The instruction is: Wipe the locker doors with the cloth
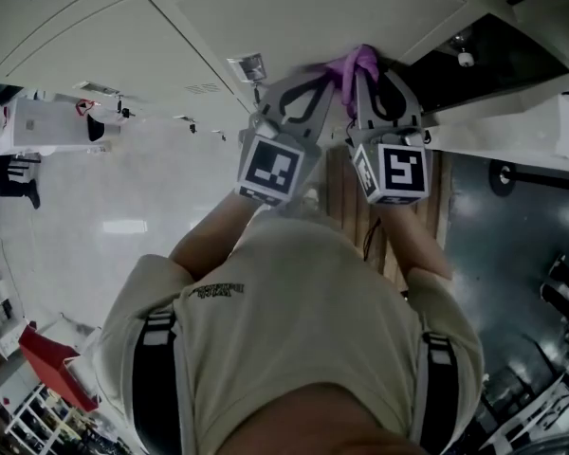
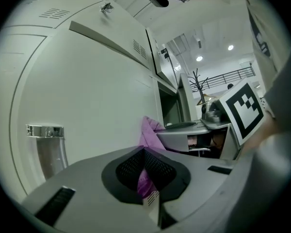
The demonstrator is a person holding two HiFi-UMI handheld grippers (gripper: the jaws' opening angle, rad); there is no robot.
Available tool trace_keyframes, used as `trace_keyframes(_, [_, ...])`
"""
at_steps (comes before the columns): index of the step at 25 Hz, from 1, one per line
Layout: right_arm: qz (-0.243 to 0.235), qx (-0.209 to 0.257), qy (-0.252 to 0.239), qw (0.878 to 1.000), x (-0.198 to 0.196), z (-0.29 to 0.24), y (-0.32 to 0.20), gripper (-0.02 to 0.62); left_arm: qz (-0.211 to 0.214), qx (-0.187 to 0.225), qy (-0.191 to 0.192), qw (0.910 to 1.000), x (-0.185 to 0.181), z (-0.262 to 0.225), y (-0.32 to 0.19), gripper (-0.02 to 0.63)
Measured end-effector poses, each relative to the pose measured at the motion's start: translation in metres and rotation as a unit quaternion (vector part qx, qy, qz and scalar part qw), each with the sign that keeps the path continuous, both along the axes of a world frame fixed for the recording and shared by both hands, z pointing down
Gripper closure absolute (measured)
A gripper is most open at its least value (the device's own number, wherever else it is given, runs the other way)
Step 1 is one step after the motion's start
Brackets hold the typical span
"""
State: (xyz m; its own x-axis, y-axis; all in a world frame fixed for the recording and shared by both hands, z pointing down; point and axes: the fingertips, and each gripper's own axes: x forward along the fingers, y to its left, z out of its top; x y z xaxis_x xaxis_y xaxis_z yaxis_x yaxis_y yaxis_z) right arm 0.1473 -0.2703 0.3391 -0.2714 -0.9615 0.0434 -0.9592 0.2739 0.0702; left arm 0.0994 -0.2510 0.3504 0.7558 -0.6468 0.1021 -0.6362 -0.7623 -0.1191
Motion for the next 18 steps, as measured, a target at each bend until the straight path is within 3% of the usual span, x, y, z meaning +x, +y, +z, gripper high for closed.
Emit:
trace_keyframes(8, [0.010, -0.001, -0.005, 1.000, 0.012, 0.004, 0.003, 0.549, -0.009, -0.005, -0.001, 0.9999, -0.005, 0.010, -0.007, 0.606])
trace_keyframes(12, [-0.035, 0.004, -0.022, 0.999, -0.014, 0.006, 0.013, 0.548, -0.020, -0.005, -0.006, 0.9998, -0.018, 0.015, -0.003, 0.606])
trace_keyframes(18, [-0.106, -0.002, -0.010, 0.994, -0.069, 0.028, 0.026, 0.549, -0.051, 0.017, 0.000, 0.9986, -0.049, 0.029, 0.008, 0.606])
